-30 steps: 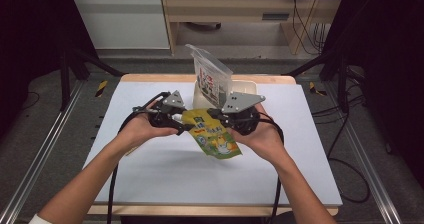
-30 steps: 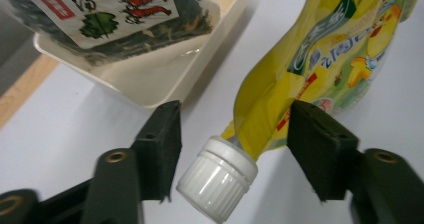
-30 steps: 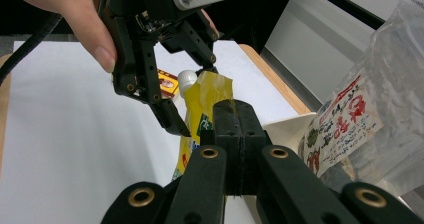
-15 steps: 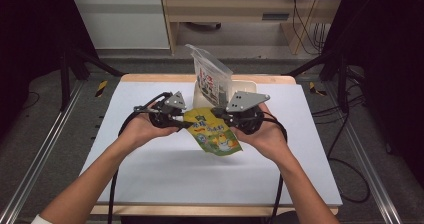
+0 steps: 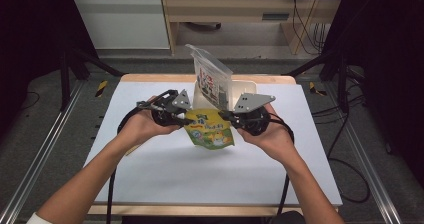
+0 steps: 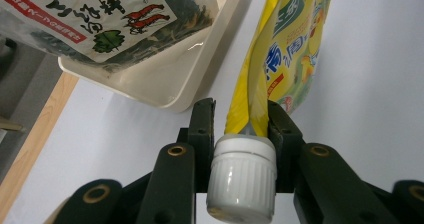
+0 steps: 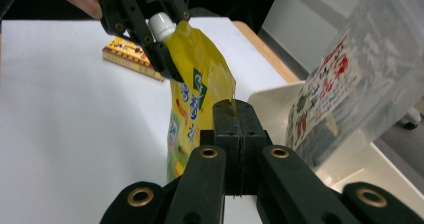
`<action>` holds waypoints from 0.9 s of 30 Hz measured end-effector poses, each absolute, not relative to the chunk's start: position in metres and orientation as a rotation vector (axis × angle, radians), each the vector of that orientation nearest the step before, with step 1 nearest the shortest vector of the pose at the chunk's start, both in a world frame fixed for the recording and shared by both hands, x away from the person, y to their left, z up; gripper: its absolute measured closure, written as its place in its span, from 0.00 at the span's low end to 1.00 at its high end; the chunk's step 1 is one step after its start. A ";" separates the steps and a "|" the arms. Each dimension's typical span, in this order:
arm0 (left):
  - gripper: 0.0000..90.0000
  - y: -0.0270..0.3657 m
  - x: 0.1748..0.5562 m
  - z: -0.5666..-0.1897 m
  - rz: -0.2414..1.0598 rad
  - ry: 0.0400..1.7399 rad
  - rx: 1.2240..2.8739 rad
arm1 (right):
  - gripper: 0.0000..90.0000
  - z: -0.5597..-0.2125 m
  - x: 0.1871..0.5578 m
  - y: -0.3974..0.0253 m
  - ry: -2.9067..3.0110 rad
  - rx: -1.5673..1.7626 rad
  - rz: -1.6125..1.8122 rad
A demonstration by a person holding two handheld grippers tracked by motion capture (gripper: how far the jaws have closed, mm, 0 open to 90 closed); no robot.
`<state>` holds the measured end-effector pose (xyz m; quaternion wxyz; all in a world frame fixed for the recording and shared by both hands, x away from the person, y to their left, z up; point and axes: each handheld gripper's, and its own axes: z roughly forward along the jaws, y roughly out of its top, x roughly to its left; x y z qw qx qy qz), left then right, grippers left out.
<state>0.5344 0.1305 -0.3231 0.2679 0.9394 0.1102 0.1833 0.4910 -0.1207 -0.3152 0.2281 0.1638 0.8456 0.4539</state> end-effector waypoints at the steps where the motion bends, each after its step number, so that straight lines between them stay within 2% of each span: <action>1: 0.77 0.130 0.534 -0.323 0.498 0.288 2.541 | 1.00 -0.316 0.491 -0.122 2.335 0.450 1.240; 8: 0.77 0.123 0.532 -0.322 0.511 0.255 2.558 | 1.00 -0.319 0.492 -0.129 2.380 0.467 1.189; 13: 0.78 0.123 0.531 -0.321 0.514 0.249 2.555 | 0.94 -0.323 0.493 -0.132 2.398 0.476 1.152; 15: 0.78 0.123 0.531 -0.321 0.518 0.252 2.554 | 0.87 -0.323 0.494 -0.134 2.402 0.481 1.146; 21: 0.78 0.123 0.531 -0.320 0.518 0.240 2.549 | 0.57 -0.321 0.496 -0.133 2.394 0.471 1.128; 27: 0.78 0.121 0.530 -0.319 0.522 0.230 2.552 | 0.40 -0.315 0.500 -0.125 2.421 0.450 1.035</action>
